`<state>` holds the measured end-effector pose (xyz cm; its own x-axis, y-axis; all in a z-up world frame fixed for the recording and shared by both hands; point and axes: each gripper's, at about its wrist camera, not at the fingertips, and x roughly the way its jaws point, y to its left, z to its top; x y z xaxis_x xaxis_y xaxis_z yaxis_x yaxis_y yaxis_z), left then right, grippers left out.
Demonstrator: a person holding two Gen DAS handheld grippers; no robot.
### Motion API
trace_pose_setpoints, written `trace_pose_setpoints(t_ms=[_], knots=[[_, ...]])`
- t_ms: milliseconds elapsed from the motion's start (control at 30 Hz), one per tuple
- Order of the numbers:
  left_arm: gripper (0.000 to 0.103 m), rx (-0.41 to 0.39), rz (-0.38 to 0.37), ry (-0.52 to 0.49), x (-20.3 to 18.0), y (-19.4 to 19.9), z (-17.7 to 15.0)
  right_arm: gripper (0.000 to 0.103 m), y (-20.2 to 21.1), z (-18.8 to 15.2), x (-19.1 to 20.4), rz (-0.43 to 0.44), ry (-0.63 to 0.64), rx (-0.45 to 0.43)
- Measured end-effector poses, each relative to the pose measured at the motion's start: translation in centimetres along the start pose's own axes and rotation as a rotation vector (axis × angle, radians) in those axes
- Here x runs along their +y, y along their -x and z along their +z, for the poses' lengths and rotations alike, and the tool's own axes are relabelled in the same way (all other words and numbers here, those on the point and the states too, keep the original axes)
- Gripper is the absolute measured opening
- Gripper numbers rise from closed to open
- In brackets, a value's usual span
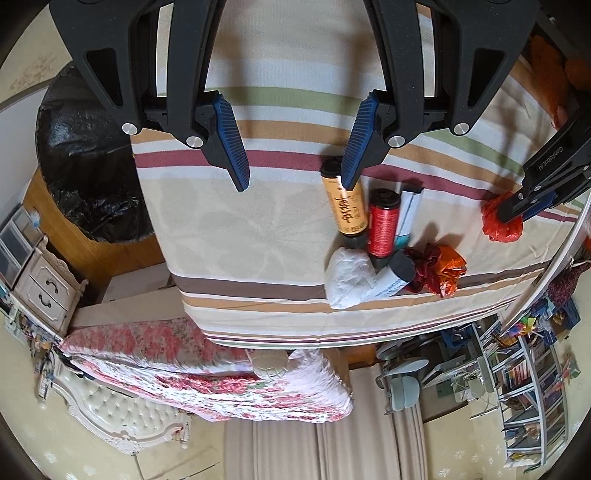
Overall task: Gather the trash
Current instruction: 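Grasp the gold bottle with the right tool while the left tool holds the bag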
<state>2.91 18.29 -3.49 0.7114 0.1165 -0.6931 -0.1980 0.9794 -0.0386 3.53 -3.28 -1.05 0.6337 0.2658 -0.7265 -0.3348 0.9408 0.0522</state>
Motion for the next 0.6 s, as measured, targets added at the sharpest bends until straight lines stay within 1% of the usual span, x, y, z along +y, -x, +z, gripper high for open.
trace_pose_setpoints(t_ms=[100, 267, 400, 467, 600], knots=[[0.037, 0.002, -0.001, 0.001, 0.1, 0.0, -0.2, 0.049, -0.6, 0.4, 1.1, 0.007, 0.035, -0.001], [0.037, 0.003, -0.004, 0.003, 0.2, -0.1, -0.2, 0.037, -2.1, 0.9, 2.1, 0.011, 0.064, 0.026], [0.037, 0.003, -0.001, 0.000, 0.1, -0.1, -0.2, 0.035, -2.8, 1.0, 2.3, 0.011, 0.067, 0.039], [0.037, 0.002, -0.001, -0.001, 0.1, 0.0, -0.3, 0.029, -3.1, 0.9, 2.4, 0.016, 0.068, 0.049], [0.037, 0.002, -0.002, 0.001, 0.1, 0.0, -0.3, 0.026, -3.1, 0.6, 2.6, 0.017, 0.071, 0.054]])
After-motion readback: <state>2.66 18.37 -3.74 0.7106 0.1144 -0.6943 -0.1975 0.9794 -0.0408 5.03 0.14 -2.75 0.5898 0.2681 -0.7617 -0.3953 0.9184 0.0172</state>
